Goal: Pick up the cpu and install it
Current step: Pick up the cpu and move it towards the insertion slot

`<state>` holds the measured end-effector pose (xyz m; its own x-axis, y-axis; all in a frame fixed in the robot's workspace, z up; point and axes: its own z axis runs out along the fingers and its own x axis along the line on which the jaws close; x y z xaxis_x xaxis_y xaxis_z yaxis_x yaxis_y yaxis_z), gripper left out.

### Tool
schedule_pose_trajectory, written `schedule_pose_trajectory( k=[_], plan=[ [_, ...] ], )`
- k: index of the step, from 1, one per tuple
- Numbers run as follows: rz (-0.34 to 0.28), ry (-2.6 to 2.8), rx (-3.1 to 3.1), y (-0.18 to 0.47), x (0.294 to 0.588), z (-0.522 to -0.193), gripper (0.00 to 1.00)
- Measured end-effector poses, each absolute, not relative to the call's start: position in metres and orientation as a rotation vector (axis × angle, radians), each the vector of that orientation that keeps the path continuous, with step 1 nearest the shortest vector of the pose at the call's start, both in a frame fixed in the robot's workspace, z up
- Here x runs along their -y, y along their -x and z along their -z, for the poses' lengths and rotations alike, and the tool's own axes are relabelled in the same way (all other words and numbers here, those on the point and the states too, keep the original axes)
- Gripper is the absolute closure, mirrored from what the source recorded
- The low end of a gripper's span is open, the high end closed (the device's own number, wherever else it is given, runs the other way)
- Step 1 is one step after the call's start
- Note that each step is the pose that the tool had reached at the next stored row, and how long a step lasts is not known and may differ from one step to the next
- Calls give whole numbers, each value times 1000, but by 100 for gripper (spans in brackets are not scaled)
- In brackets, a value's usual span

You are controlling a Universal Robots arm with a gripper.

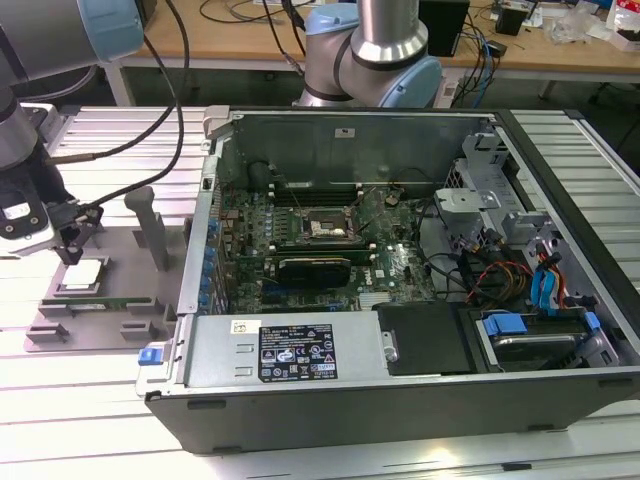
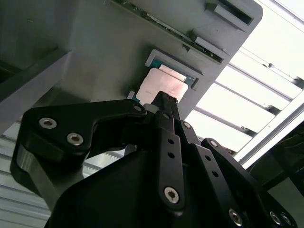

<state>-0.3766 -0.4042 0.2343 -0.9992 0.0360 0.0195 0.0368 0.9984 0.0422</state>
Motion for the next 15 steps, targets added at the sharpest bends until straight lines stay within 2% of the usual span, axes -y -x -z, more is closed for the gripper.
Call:
schedule_pose_trajectory(
  k=[5, 10, 11, 12, 13, 15],
  plan=[
    [67, 56, 3122, 377, 404, -234, 89],
    [67, 56, 3122, 377, 404, -234, 58],
    [66, 56, 3122, 377, 404, -234, 58],
    [67, 56, 3122, 377, 404, -234, 46],
    [67, 56, 3122, 377, 404, -234, 40],
    [67, 56, 3122, 377, 404, -231, 40]
  ],
)
